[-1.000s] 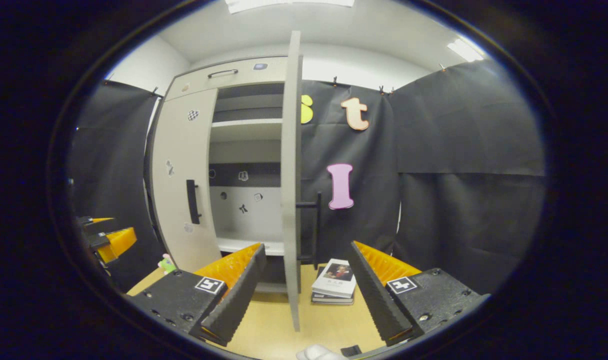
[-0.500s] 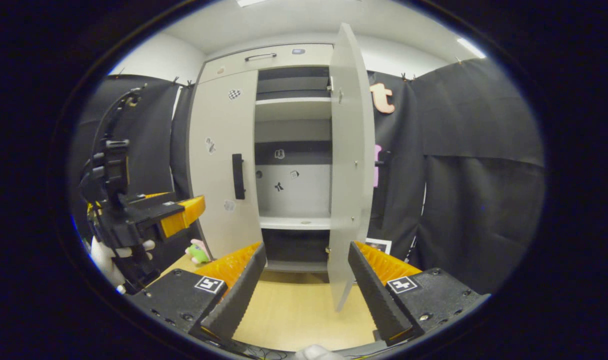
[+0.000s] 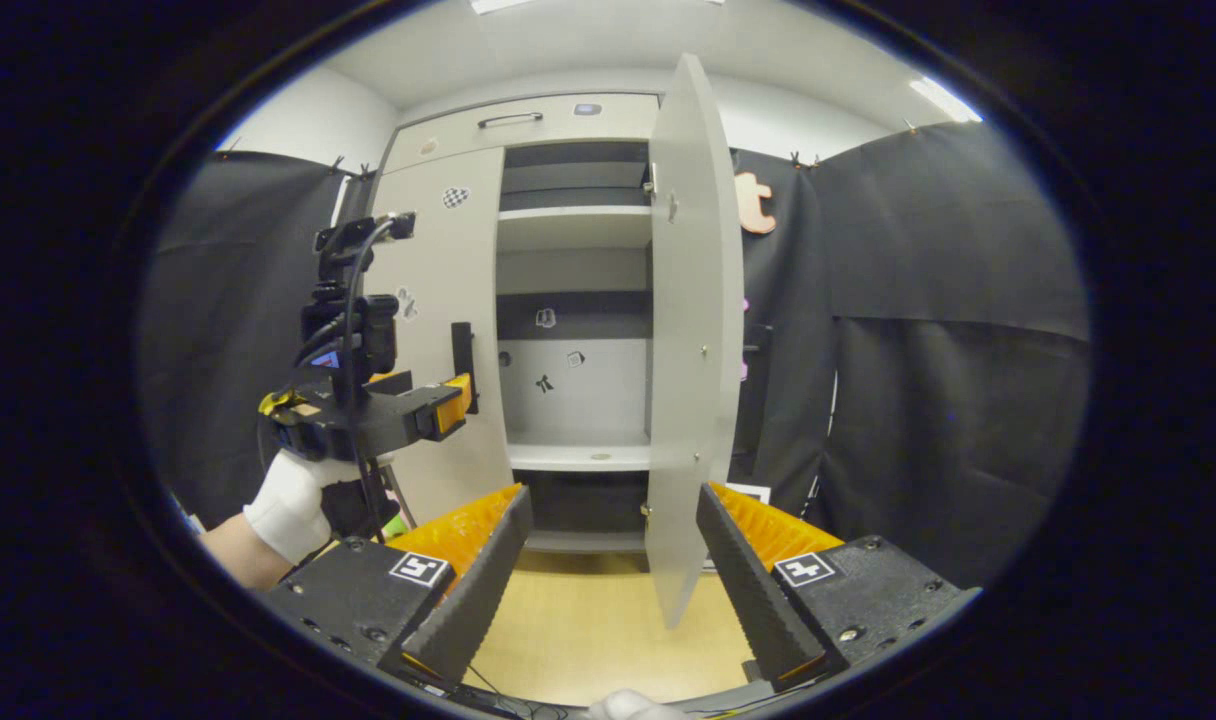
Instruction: Open the right door of the double-door shoe cabinet with the right hand, and open the left door with the left hand.
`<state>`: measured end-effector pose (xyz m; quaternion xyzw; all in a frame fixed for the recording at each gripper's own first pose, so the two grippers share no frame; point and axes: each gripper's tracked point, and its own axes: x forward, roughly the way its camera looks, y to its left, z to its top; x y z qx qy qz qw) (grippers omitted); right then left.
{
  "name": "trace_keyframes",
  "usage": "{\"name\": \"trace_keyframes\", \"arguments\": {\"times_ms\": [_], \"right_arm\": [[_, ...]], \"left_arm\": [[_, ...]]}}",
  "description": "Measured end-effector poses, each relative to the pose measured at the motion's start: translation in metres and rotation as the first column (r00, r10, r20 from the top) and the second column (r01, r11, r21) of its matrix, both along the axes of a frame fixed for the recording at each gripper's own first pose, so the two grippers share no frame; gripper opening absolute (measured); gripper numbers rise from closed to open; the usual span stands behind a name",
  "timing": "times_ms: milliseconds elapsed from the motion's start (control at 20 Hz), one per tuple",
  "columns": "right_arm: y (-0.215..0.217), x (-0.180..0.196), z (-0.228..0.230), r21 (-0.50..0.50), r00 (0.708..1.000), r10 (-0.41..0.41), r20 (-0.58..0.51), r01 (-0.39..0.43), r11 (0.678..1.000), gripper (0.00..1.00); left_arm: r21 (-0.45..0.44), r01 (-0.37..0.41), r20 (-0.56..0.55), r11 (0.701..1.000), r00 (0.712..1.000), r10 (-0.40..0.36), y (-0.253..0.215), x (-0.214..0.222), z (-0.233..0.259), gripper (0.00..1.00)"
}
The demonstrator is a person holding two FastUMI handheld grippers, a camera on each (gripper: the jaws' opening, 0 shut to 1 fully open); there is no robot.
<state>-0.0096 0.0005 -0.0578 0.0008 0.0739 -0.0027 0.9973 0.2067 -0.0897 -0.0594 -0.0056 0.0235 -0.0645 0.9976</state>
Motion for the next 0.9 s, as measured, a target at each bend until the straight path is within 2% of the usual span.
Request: {"name": "trace_keyframes", "arguments": {"times_ms": [350,550,650,750,800,850,900], "right_arm": [[-0.018,-0.001,0.006,-0.032,0.999,-0.053,-0.001,0.053,0.998,1.00],[-0.027,0.001,0.002,-0.024,0.998,-0.063,-0.018,0.063,0.998,1.00],[-0.027,0.003,0.002,-0.013,0.998,-0.059,-0.023,0.058,0.998,1.00],[-0.028,0.004,0.001,-0.014,0.998,-0.056,-0.029,0.055,0.998,1.00],[-0.027,0.005,0.001,-0.012,0.998,-0.051,-0.029,0.051,0.999,1.00],[-0.025,0.005,0.003,-0.010,0.999,-0.045,-0.028,0.045,0.999,1.00],[-0.024,0.005,0.004,-0.011,0.999,-0.039,-0.024,0.039,0.999,1.00]], "left_arm": [[-0.018,-0.031,0.001,0.999,1.000,0.031,-0.002,0.057,-0.006,0.96],[-0.030,-0.024,-0.025,0.999,0.999,0.024,-0.003,0.075,-0.014,0.96],[-0.011,-0.047,-0.023,0.999,0.999,0.046,0.000,0.076,-0.015,0.95],[0.006,-0.061,-0.029,0.998,0.998,0.061,0.002,0.076,-0.017,0.86],[0.009,-0.054,-0.024,0.998,0.998,0.054,0.001,0.078,-0.017,0.69],[0.003,-0.049,-0.024,0.999,0.999,0.049,-0.001,0.076,-0.017,0.70],[-0.014,-0.026,-0.026,1.000,0.999,0.025,-0.006,0.076,-0.017,0.57]]}}
